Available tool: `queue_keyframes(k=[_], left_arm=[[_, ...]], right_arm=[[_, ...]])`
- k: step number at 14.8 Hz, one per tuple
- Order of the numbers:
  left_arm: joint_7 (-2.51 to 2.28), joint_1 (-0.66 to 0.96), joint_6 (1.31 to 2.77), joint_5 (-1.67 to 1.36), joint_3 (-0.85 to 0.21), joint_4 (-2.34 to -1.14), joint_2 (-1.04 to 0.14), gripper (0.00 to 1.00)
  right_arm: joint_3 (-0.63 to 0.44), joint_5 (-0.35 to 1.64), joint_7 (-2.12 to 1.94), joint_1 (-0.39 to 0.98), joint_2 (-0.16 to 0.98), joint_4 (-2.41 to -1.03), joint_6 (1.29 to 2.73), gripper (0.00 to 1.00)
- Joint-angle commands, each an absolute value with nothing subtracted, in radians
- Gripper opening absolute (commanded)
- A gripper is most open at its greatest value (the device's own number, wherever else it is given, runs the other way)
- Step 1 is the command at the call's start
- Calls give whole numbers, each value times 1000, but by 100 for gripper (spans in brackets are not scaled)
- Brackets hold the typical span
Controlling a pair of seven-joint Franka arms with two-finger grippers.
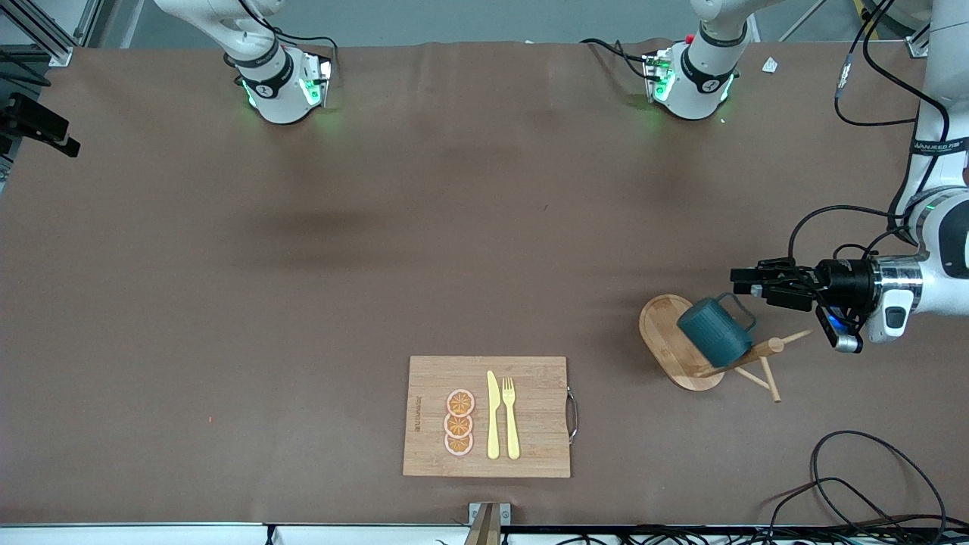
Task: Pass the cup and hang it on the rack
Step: 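Lower the mug onto a rack peg with the left gripper, then open the left gripper and draw it back from the mug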
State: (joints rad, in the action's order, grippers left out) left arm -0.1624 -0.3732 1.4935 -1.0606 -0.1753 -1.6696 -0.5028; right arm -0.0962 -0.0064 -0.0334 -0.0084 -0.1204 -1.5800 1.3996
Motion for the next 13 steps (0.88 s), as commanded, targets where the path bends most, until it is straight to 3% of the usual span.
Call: queue_keyframes(k=[1, 2, 8, 13], left_arm=[[-170, -383, 1471, -1078, -178, -1632, -517, 77], [-175, -383, 1471, -1077, -178, -1628, -511, 100], [-379, -385, 1421, -1057, -169, -1494, -499, 100], [-563, -359, 1419, -833, -184, -1353, -445, 100]], right_arm=[[-92, -2, -43, -12, -141, -1598, 1401, 100], [-92, -2, -43, -12, -141, -1598, 1401, 100], [-92, 0, -43, -12, -141, -1598, 1401, 100], [-92, -2, -43, -14, -141, -1598, 1401, 100]])
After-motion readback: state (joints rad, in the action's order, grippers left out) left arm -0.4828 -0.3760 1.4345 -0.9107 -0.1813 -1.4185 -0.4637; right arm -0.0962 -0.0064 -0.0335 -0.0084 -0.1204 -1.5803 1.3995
